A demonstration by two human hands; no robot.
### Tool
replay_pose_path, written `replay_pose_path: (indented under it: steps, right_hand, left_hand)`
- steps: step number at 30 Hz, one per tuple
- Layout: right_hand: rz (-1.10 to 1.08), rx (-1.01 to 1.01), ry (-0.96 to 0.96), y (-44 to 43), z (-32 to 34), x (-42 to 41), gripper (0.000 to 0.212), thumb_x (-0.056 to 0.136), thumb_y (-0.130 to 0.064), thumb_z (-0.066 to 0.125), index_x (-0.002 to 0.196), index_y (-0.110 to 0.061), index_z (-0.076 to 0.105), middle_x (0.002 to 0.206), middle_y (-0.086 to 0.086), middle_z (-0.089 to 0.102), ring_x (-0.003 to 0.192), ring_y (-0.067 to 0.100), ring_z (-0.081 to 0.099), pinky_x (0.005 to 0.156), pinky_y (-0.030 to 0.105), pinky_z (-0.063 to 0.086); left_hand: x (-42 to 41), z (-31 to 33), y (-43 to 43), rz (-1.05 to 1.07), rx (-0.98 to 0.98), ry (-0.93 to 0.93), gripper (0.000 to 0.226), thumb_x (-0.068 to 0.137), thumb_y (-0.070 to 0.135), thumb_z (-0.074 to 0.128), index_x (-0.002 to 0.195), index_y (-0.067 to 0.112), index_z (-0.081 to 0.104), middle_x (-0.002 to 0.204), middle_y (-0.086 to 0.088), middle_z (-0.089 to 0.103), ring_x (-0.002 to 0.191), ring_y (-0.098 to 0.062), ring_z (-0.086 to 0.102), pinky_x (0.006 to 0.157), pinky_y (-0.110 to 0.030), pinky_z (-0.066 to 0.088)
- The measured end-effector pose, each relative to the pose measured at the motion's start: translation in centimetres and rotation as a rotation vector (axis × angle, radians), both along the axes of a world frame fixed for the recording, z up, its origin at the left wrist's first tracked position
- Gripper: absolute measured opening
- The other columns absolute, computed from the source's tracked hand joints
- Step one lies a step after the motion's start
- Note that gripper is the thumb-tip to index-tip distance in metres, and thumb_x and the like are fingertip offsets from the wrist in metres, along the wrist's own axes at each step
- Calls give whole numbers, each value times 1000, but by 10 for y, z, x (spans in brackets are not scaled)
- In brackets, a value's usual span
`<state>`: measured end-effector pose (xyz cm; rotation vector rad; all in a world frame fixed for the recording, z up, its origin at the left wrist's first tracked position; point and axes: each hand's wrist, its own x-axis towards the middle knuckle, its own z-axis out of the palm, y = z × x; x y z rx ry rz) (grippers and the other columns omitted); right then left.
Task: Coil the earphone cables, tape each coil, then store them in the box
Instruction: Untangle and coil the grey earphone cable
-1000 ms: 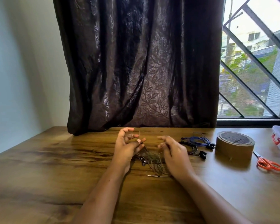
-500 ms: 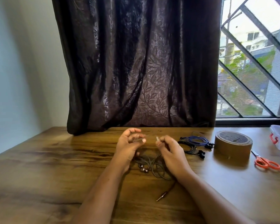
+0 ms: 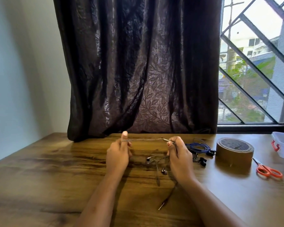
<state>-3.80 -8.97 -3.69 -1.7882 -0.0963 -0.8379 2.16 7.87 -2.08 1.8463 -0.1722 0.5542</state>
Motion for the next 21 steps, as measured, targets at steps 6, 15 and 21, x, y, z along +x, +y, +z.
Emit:
replay_pose_path:
  steps: [6,15,21]
  right_hand:
    - [-73,-556,29,-4,-5,-4,12,100,-29,40,95,-25,50,65,-8,56,55,4,50,50,20,39]
    - [101,-618,184,1,-3,-4,17,89,-23,61,101,-28,49,86,-9,62,77,3,58,69,26,51]
    - [143,-383,152,0,-1,-4,9,86,-30,68,84,-28,60,63,-13,60,56,1,55,53,19,44]
  left_hand:
    - [-6,9,9,-196,-423,346,66,93,61,19,70,9,54,44,5,38,38,-7,35,40,-19,27]
    - [-10,11,-3,-489,-570,279,52,94,50,32,89,9,63,97,-13,55,97,-23,55,79,-35,53]
    - [-10,11,-7,-366,-502,129,51,82,62,32,82,22,64,111,-11,54,105,-22,55,80,-33,51]
